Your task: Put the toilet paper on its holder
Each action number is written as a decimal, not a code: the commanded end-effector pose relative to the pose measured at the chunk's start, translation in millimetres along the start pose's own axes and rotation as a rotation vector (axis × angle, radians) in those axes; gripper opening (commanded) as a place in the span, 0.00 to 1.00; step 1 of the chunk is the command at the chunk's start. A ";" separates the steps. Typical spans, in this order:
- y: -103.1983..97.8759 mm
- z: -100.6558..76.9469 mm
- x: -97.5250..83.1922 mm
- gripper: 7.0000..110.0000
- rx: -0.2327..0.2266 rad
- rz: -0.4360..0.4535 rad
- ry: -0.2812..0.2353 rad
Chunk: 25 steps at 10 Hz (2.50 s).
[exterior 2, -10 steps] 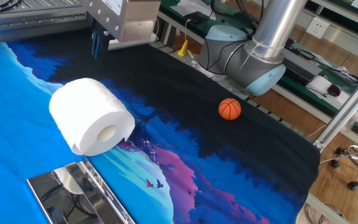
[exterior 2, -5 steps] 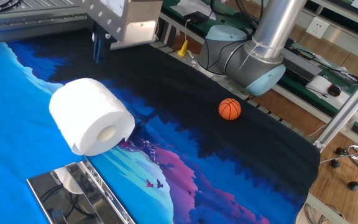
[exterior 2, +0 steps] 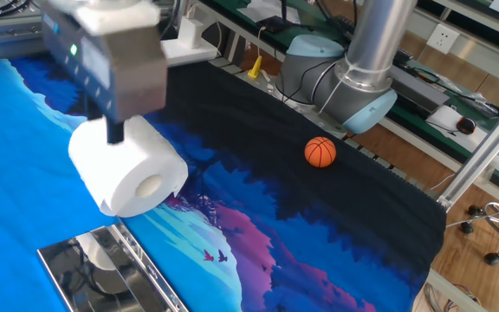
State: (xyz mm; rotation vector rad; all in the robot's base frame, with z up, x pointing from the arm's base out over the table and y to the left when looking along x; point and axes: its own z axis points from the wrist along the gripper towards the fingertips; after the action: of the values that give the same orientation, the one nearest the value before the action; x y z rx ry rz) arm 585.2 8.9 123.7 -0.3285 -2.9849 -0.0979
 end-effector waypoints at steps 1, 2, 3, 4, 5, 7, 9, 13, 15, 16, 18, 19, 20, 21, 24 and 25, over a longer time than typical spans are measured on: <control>-12.9 21.9 -32.5 1.00 -0.005 0.040 -0.061; -14.8 23.9 -25.0 1.00 -0.014 -0.003 -0.025; -20.0 21.0 -27.1 1.00 -0.008 0.004 -0.024; -26.8 23.3 -27.6 1.00 0.005 -0.002 -0.011; -33.3 32.4 -20.1 1.00 0.024 0.006 0.034; -29.9 40.9 1.9 1.00 0.028 0.080 0.144; -23.9 52.3 2.4 1.00 0.005 0.097 0.183; -44.2 55.3 6.7 1.00 0.070 0.067 0.225; -56.4 50.1 3.6 1.00 0.099 0.044 0.220; -54.1 48.6 2.6 1.00 0.090 0.041 0.219; -48.1 44.4 4.2 1.00 0.056 0.036 0.224; -45.2 40.2 7.6 1.00 0.039 0.032 0.235; -36.7 36.6 10.9 1.00 0.002 0.037 0.247; -32.4 33.6 14.0 1.00 -0.007 0.044 0.259; -27.8 33.7 24.0 1.00 -0.003 0.064 0.302; -22.9 32.5 29.2 1.00 -0.016 0.063 0.318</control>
State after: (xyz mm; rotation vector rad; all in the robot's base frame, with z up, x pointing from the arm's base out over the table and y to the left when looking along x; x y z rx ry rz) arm 553.4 -15.9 89.0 -0.3612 -2.6914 -0.1086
